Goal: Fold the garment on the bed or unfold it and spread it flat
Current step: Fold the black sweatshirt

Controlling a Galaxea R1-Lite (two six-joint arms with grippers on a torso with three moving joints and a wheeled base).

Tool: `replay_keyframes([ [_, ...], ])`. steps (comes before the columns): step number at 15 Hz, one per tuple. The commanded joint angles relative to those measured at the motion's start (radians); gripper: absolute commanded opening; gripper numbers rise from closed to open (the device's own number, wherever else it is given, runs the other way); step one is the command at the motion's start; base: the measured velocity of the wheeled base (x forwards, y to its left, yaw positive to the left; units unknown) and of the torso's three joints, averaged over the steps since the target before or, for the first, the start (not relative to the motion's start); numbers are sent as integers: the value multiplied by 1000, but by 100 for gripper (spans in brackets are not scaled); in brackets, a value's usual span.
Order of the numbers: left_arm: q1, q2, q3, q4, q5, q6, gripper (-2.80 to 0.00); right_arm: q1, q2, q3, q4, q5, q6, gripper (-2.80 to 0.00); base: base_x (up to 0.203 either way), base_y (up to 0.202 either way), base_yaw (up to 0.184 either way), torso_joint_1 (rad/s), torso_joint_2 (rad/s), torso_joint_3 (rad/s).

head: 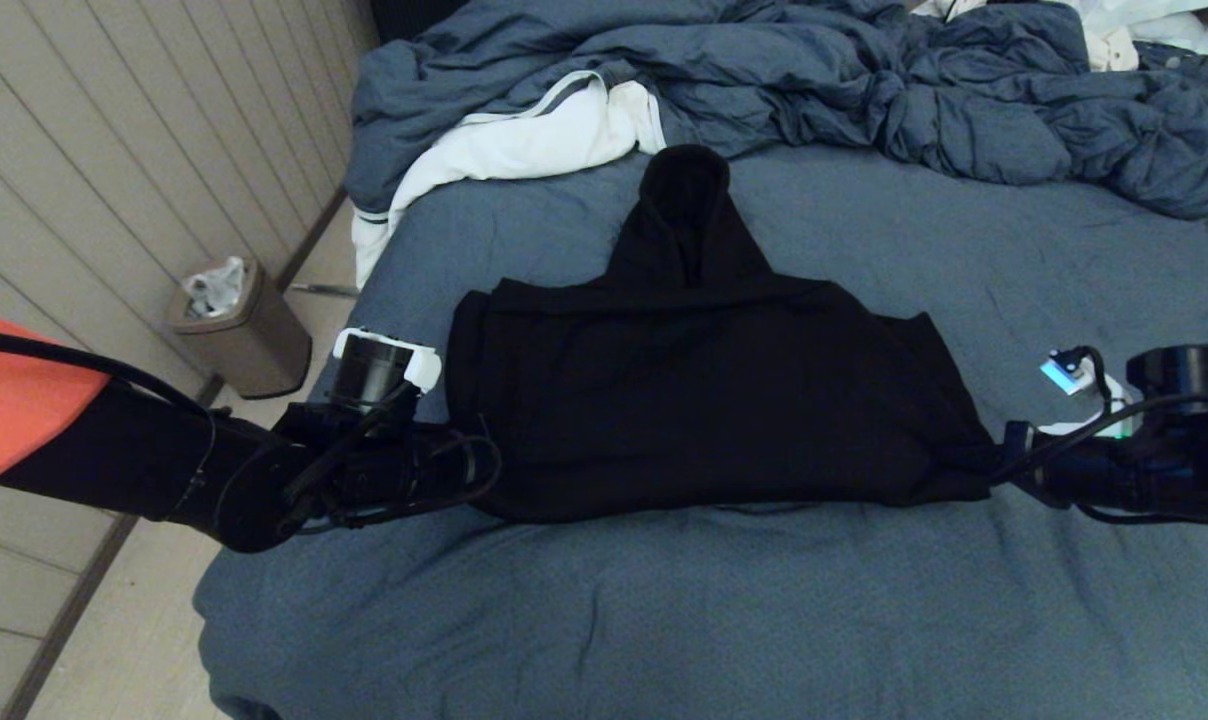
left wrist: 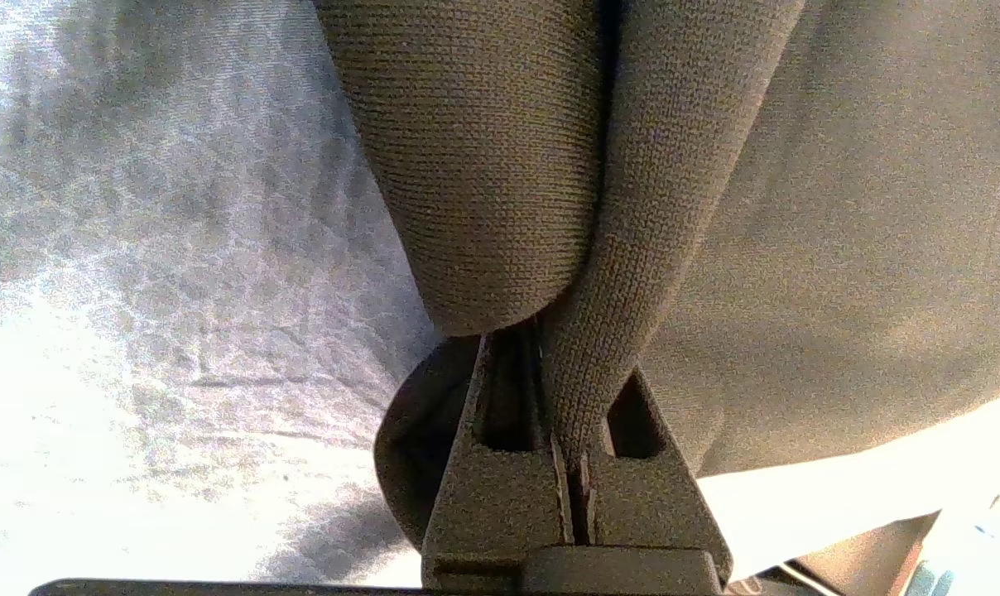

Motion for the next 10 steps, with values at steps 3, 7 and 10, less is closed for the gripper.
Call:
replay_keyframes([
  [3, -4, -53, 3, 16, -1, -5, -280, -2, -26, 8, 4, 8, 12, -280, 0, 0, 0, 0, 0, 0],
  [7, -7, -142, 64, 99, -3, -10, -280, -6, -67, 74, 5, 11, 0, -280, 0, 0, 0, 0, 0, 0],
  [10, -7, -212, 158, 104, -10, -8, -280, -37, -132, 143, 4, 21, -9, -280, 0, 0, 0, 0, 0, 0],
])
